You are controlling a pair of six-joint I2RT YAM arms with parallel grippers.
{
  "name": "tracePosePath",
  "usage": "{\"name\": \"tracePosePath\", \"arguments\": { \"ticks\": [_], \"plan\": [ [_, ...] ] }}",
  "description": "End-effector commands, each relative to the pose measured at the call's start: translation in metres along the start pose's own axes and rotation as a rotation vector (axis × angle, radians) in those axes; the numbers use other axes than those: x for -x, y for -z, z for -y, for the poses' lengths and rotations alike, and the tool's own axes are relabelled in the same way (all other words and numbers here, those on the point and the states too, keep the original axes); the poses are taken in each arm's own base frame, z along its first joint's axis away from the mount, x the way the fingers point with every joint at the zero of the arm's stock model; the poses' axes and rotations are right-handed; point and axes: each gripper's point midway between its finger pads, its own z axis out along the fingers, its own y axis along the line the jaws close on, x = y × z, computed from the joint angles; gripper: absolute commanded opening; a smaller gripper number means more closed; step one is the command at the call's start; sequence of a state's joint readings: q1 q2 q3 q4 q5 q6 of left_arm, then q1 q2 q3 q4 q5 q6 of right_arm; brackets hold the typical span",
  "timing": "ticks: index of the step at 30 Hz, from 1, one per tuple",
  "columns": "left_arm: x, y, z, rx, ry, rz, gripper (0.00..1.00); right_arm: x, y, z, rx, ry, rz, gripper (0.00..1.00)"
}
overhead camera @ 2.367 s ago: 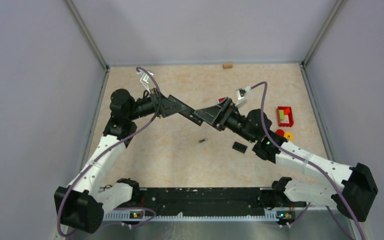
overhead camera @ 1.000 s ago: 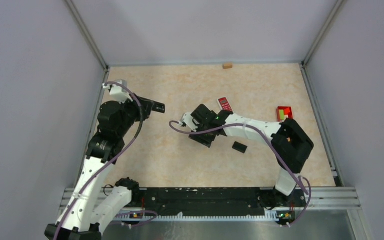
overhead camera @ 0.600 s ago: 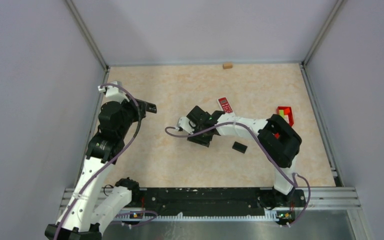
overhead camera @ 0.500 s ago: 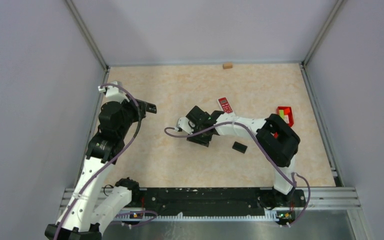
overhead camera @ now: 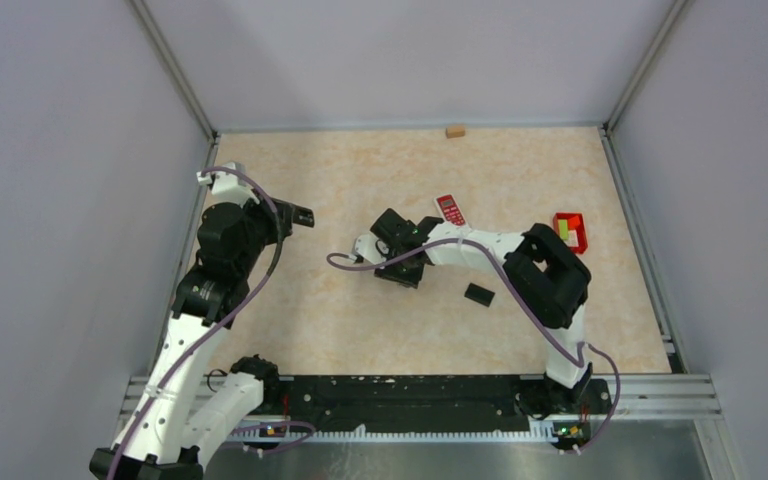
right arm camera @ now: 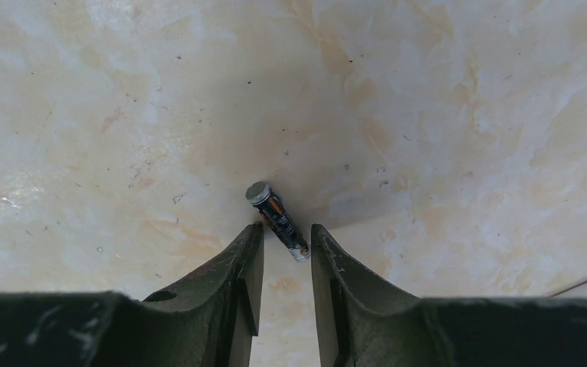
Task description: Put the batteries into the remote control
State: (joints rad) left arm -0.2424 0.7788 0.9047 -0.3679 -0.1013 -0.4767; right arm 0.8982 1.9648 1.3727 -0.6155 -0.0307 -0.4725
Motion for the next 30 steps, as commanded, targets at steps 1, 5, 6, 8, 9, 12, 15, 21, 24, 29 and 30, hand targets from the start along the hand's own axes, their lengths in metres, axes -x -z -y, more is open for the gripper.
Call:
{"name": "tracePosePath", "arguments": {
  "ticks": [1,5,6,8,9,12,15,21,24,29,30],
  "plan": [
    [0.012,0.0,0.006,-0.024,0.002,0.041,0.0,0.008,0.004,0.008,-0.01,0.015,0.001,0.31],
    [0.012,0.0,0.007,-0.031,0.003,0.038,0.0,0.009,0.002,0.008,0.0,0.013,-0.005,0.31],
    [0.012,-0.001,0.008,-0.032,0.003,0.037,0.0,0.009,0.002,0.007,0.006,0.013,-0.01,0.29],
    [0.012,-0.001,0.008,-0.036,0.003,0.034,0.0,0.009,0.001,0.006,0.016,0.01,-0.02,0.17],
    [0.012,-0.001,0.009,-0.037,0.003,0.033,0.0,0.009,0.001,0.006,0.02,0.01,-0.023,0.1],
    [0.01,-0.002,0.01,-0.042,0.004,0.028,0.0,0.012,0.003,0.008,0.005,-0.008,-0.012,0.0],
    [0.009,-0.003,0.011,-0.048,0.004,0.021,0.0,0.021,0.016,0.012,-0.029,-0.037,0.047,0.0],
    [0.001,-0.006,0.016,-0.083,0.012,-0.014,0.0,0.032,0.064,0.017,-0.087,-0.122,0.215,0.0],
    [-0.01,-0.006,0.04,-0.218,0.018,-0.074,0.0,0.045,0.104,0.018,-0.124,-0.153,0.353,0.0],
    [-0.026,0.001,0.091,-0.512,0.067,-0.186,0.0,0.074,0.187,0.021,-0.18,-0.245,0.617,0.0],
    [-0.031,0.003,0.098,-0.56,0.088,-0.219,0.0,0.078,0.2,0.021,-0.181,-0.265,0.648,0.0]
  ]
}}
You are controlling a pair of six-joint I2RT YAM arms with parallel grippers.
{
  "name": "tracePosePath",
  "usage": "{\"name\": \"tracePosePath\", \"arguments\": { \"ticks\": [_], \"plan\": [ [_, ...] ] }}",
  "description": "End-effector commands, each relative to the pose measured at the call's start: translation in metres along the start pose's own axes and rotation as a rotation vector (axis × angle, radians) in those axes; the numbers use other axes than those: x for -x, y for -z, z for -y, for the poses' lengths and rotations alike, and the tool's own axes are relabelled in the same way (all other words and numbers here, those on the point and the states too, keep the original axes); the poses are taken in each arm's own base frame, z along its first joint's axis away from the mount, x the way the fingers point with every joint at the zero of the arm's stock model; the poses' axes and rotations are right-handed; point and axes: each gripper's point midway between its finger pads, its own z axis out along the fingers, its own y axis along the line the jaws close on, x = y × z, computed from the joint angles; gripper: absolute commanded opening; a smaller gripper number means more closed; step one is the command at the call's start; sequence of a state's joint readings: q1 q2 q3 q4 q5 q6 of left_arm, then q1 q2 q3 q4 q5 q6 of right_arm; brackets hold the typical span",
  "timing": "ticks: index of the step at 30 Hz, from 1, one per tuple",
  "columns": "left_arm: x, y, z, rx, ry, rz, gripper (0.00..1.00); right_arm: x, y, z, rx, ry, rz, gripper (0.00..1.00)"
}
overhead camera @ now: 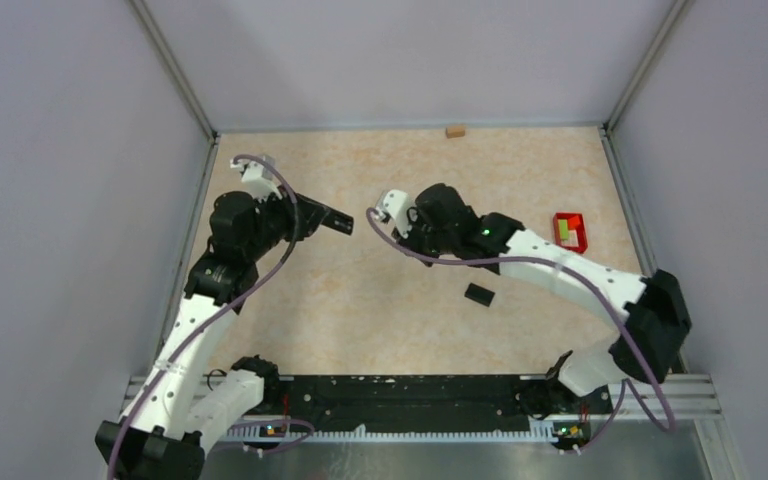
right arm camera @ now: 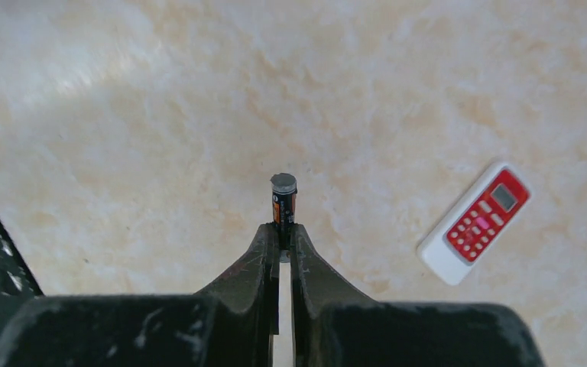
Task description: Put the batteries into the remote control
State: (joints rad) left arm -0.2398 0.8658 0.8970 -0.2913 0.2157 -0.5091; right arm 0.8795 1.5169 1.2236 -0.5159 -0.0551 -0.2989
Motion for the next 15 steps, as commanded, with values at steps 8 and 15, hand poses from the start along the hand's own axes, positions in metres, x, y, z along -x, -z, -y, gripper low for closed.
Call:
{"name": "tracePosePath", "arguments": {
  "ticks": [8,15],
  "plan": [
    [-0.023,-0.006,0.094,-0.581,0.234,-0.206,0.0,0.097,0.104,0.01,-0.029,-0.232,0.329,0.0],
    [-0.044,-0.025,0.086,-0.523,0.433,-0.35,0.0,0.093,0.112,0.005,-0.021,-0.247,0.208,0.02]
  ]
}}
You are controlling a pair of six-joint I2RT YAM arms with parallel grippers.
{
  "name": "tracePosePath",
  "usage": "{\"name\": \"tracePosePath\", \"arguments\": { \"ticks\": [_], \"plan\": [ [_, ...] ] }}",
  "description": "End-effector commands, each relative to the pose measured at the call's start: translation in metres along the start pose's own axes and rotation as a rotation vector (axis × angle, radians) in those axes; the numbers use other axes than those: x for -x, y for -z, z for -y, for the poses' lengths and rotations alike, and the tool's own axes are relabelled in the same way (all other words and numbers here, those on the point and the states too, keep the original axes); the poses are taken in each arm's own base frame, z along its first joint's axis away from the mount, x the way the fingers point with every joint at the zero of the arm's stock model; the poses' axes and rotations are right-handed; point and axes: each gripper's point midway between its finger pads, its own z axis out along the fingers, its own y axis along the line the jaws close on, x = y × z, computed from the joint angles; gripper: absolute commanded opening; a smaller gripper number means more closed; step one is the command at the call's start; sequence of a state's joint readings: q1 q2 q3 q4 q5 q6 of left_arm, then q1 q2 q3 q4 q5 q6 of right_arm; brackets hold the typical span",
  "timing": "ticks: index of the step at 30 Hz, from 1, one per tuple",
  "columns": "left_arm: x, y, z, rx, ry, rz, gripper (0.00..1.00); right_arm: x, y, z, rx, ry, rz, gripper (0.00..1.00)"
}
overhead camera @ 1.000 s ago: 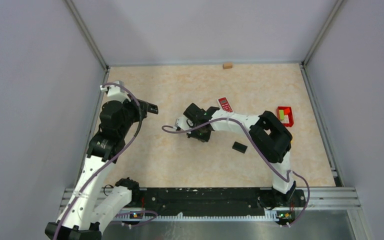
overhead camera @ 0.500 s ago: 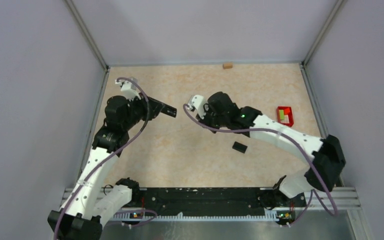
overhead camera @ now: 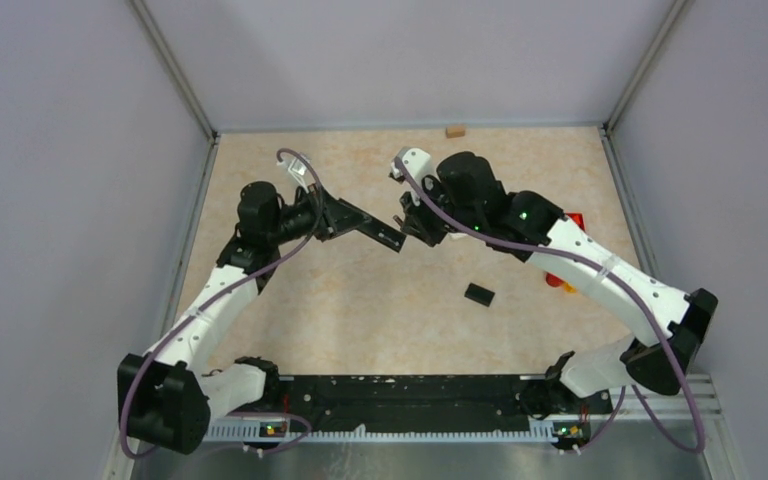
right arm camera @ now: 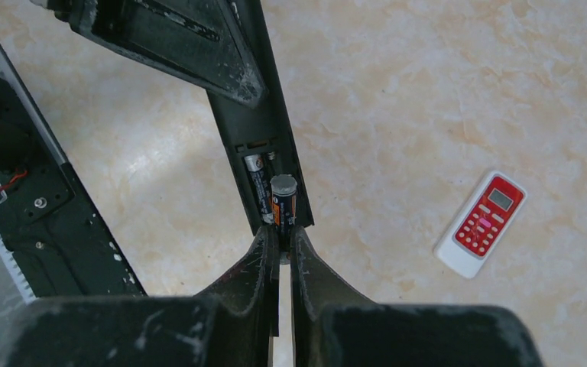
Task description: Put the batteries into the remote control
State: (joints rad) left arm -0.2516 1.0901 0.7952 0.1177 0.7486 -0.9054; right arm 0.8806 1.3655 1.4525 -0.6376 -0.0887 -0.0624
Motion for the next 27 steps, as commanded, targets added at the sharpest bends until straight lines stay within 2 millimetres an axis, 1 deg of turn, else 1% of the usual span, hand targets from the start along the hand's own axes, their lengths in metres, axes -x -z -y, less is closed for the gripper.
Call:
{"name": "tracePosePath", "arguments": {
  "ticks": [1,3,5,11,19,21,25,27],
  "plan": [
    [-0.003,-0.006,0.013,-0.063,0.111,-0.056,0.0,0.007,0.014,0.001,-0.034,-0.02,-0.073,0.02],
    [-0.005,-0.007,0.01,-0.061,0.137,-0.067,0.0,0.01,0.016,0.004,-0.052,-0.012,-0.095,0.02],
    [-0.004,-0.008,0.008,-0.056,0.141,-0.064,0.0,0.008,0.012,0.001,-0.039,-0.007,-0.12,0.02],
    [-0.006,-0.009,0.006,-0.057,0.141,-0.065,0.0,-0.006,0.0,-0.011,-0.005,0.015,-0.194,0.02],
    [-0.007,-0.007,0.009,-0.072,0.13,-0.07,0.0,-0.019,-0.012,-0.011,0.004,0.033,-0.255,0.04],
    [-0.008,-0.007,0.009,-0.076,0.131,-0.072,0.0,-0.02,-0.014,-0.008,-0.012,0.038,-0.262,0.04],
    [-0.008,-0.007,0.011,-0.082,0.131,-0.077,0.0,-0.019,-0.019,-0.009,-0.003,0.049,-0.263,0.06],
    [-0.008,-0.008,0.011,-0.083,0.133,-0.079,0.0,-0.02,-0.02,-0.008,-0.007,0.056,-0.266,0.08]
  ]
}}
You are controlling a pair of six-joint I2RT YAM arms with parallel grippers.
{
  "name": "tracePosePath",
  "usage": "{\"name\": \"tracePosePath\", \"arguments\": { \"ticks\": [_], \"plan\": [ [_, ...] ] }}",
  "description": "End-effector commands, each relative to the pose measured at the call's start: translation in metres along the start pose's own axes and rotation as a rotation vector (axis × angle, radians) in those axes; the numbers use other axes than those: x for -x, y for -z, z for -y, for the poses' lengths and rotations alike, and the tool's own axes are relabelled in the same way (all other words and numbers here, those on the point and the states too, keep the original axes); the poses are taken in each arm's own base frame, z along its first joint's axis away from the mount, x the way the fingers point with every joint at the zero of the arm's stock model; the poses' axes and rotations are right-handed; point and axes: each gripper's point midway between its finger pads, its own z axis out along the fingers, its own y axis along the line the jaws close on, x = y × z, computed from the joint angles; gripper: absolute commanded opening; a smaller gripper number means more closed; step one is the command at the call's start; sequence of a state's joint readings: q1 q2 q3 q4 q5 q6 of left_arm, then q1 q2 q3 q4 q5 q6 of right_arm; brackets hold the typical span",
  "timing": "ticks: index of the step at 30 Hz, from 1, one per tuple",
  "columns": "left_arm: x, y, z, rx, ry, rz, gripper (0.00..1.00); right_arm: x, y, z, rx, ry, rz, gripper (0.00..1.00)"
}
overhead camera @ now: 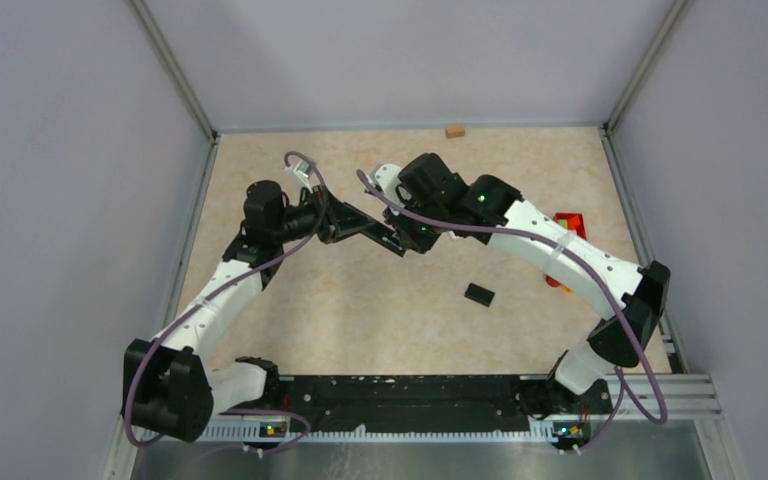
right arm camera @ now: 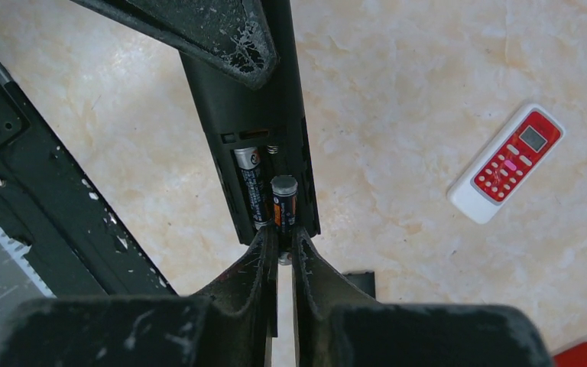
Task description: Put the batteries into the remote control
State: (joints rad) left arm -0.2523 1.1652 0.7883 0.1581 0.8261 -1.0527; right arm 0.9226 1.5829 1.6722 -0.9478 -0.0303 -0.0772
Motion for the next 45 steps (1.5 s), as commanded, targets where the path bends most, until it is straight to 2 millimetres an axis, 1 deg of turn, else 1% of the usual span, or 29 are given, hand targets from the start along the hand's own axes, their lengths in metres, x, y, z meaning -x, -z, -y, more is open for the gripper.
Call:
{"name": "tracePosePath", "arguments": {
  "ticks": [1,7,14,16,19,22,25,28,32,41,45],
  "plan": [
    [0.0,0.001,0.016,-0.064,-0.046,-0.006,0.0,0.017,0.006,-0.001,-0.009,0.035,0.04,0.09],
    [0.0,0.0,0.017,-0.073,-0.045,-0.02,0.0,0.016,0.001,0.001,-0.019,0.05,0.035,0.16],
    [-0.002,-0.001,0.015,-0.075,-0.039,-0.037,0.0,0.021,0.0,-0.001,0.001,0.067,0.058,0.2],
    [-0.002,-0.001,0.015,-0.074,-0.038,-0.037,0.0,0.022,0.0,-0.005,0.02,0.073,0.066,0.16],
    [-0.002,-0.001,0.014,-0.073,-0.036,-0.037,0.0,0.021,-0.002,-0.006,0.029,0.07,0.069,0.04],
    [-0.002,-0.002,0.013,-0.069,-0.038,-0.033,0.0,0.021,-0.004,-0.003,0.005,0.058,0.067,0.01],
    [-0.002,-0.002,0.01,-0.065,-0.033,-0.036,0.0,0.026,0.0,-0.001,-0.008,0.052,0.096,0.01],
    [-0.004,-0.002,0.009,-0.068,-0.02,-0.048,0.0,0.032,0.004,0.001,-0.014,0.058,0.127,0.01],
    [-0.006,-0.001,0.016,-0.092,-0.008,-0.065,0.0,0.036,0.005,-0.003,0.008,0.069,0.147,0.04],
    [-0.008,-0.001,0.023,-0.128,0.038,-0.098,0.0,0.034,0.003,-0.01,0.043,0.076,0.139,0.09],
    [-0.006,-0.002,0.022,-0.126,0.045,-0.094,0.0,0.029,0.004,-0.014,0.06,0.082,0.118,0.14]
  ]
}}
